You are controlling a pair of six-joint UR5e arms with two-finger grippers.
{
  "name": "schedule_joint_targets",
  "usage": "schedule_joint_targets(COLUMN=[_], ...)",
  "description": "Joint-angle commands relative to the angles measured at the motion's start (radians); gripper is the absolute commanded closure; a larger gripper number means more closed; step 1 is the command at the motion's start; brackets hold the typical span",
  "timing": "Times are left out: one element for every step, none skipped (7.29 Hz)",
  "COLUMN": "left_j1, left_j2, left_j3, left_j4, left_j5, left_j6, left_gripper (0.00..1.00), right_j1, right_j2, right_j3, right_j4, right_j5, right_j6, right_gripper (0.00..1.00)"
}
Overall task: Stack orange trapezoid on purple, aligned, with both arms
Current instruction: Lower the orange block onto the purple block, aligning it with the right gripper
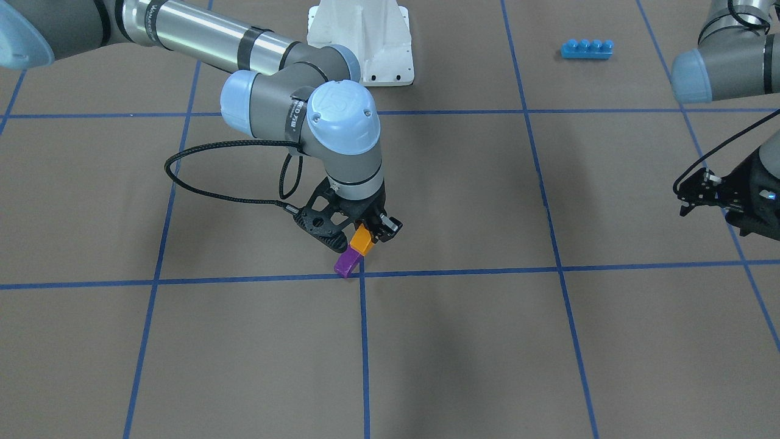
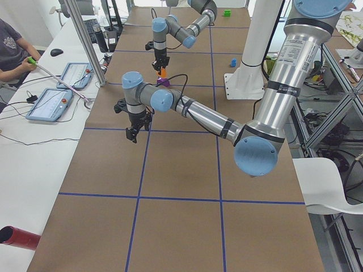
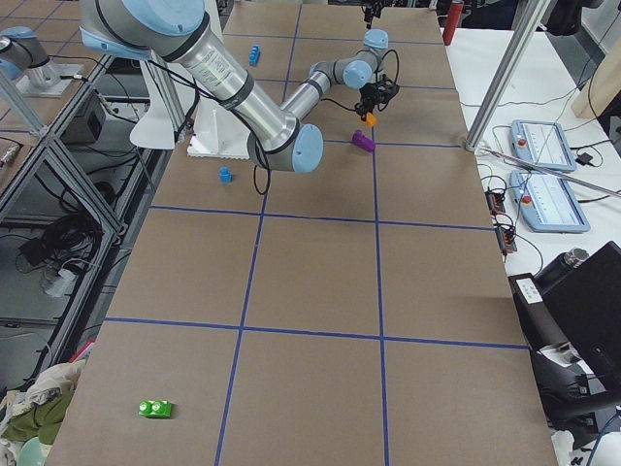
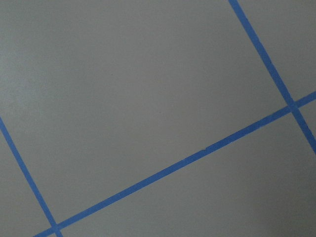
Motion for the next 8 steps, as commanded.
schedule_joint_targets(left_j1=[0.002,0.002,0.002,0.002,0.002,0.002,0.003,0.003], left_j2=[0.006,0.007,0.007,0.007,0.006,0.006,0.006,0.006], left_j3=[0.002,0.002,0.002,0.005,0.006,0.005,0.003,0.002], left_j4=[-0.002,-0.002,-0.002,-0.002,-0.002,-0.002,-0.002,-0.002], left_j5=[0.000,0.000,0.000,0.000,0.000,0.000,0.000,0.000], left_j6=[0.002,0.002,0.002,0.002,0.002,0.002,0.000,0.002], left_gripper=[0.00,0.00,0.00,0.00,0.00,0.00,0.00,0.00], right_j1=[-0.016,-0.021,-0.025,-0.025,-0.024,-0.013,-0.013,-0.015], right_j2=[-0.001,-0.002,-0.004,-0.005,-0.007,-0.005,-0.011,-0.010], right_j3=[-0.022,-0.021,-0.023,-0.023,-0.023,-0.021,-0.023,-0.023], right_j4=[0.000,-0.001,-0.001,-0.003,-0.003,-0.003,-0.001,-0.003], right_j5=[-0.035,-0.040,-0.040,-0.040,-0.040,-0.038,-0.038,-0.038], right_j6=[0.079,0.080,0.080,0.080,0.079,0.074,0.073,0.073], right_gripper=[1.00,1.00,1.00,1.00,1.00,1.00,1.00,1.00])
